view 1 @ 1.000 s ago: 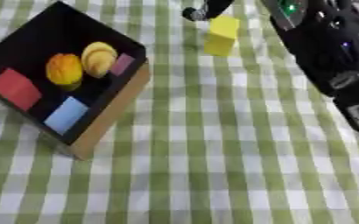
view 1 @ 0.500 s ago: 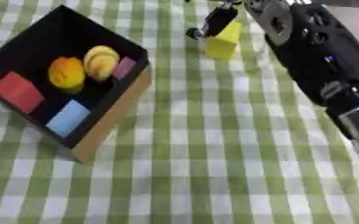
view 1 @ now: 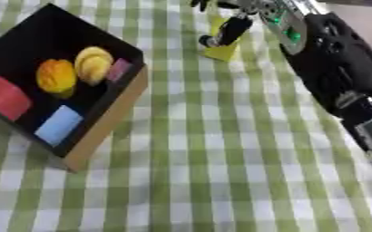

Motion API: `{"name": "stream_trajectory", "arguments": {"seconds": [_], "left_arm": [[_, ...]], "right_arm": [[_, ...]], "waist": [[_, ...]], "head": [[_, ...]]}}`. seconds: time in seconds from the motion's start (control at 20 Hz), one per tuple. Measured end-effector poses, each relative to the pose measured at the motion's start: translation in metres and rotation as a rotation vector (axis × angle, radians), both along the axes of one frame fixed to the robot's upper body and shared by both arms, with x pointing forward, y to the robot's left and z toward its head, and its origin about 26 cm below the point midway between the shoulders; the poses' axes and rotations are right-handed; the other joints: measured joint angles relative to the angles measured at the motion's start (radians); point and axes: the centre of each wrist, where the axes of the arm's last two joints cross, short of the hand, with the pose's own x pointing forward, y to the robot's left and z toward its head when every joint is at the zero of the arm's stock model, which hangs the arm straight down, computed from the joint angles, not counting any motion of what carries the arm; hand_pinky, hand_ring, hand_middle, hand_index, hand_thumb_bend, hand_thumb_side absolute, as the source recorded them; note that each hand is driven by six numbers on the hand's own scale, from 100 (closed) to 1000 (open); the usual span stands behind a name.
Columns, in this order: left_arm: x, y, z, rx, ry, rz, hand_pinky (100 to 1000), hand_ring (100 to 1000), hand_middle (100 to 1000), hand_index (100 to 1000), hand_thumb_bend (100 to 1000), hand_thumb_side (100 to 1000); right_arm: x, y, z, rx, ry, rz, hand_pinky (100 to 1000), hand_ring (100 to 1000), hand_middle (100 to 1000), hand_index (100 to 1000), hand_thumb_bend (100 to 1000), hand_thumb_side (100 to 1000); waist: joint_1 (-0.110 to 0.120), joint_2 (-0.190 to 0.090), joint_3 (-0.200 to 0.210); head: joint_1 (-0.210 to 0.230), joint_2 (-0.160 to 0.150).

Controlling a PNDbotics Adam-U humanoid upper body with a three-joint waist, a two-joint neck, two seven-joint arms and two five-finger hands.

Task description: Pick up objects on the table and place them in the box.

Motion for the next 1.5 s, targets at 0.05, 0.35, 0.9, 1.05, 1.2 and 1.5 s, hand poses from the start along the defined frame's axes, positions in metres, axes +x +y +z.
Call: {"name": "stream_trajectory", "arguments": {"seconds": [0.05,0.35,0.9,1.05,1.2,1.5], "left_arm": [[0.000,0.000,-0.001,0.000,0.003,0.002,787,797,762,813,338,694],[-0.001,0.002,-0.003,0.007,0.010,0.013,788,797,762,813,337,694],[-0.001,0.003,-0.005,0.006,0.018,0.017,787,798,763,812,336,693],[-0.001,0.003,-0.005,0.006,0.019,0.018,788,798,764,812,335,693],[-0.001,0.005,-0.005,0.012,0.021,0.022,788,798,764,812,336,692],[-0.001,0.005,-0.006,0.014,0.027,0.024,788,798,765,813,337,690]], "right_arm": [[-0.001,-0.003,0.001,0.009,0.006,-0.002,890,917,763,923,286,384],[-0.002,-0.012,0.003,0.007,0.046,-0.032,894,927,780,933,328,409],[-0.002,-0.022,0.001,0.070,0.062,-0.046,889,916,752,924,172,488],[-0.002,-0.022,0.002,0.105,0.080,-0.039,889,916,753,925,161,509],[-0.004,-0.026,0.006,0.131,0.094,-0.040,889,915,747,924,128,514],[-0.007,-0.028,0.011,0.176,0.106,-0.030,889,917,752,929,134,518]], "waist": [[0.000,0.000,-0.001],[0.000,-0.006,-0.011],[0.008,-0.009,-0.014],[0.007,-0.016,-0.017],[0.006,-0.021,-0.020],[0.004,-0.028,-0.027]], "head": [[0.003,0.001],[0.018,0.005],[0.022,0.002],[0.022,0.006],[0.022,0.014],[0.023,0.023]]}}
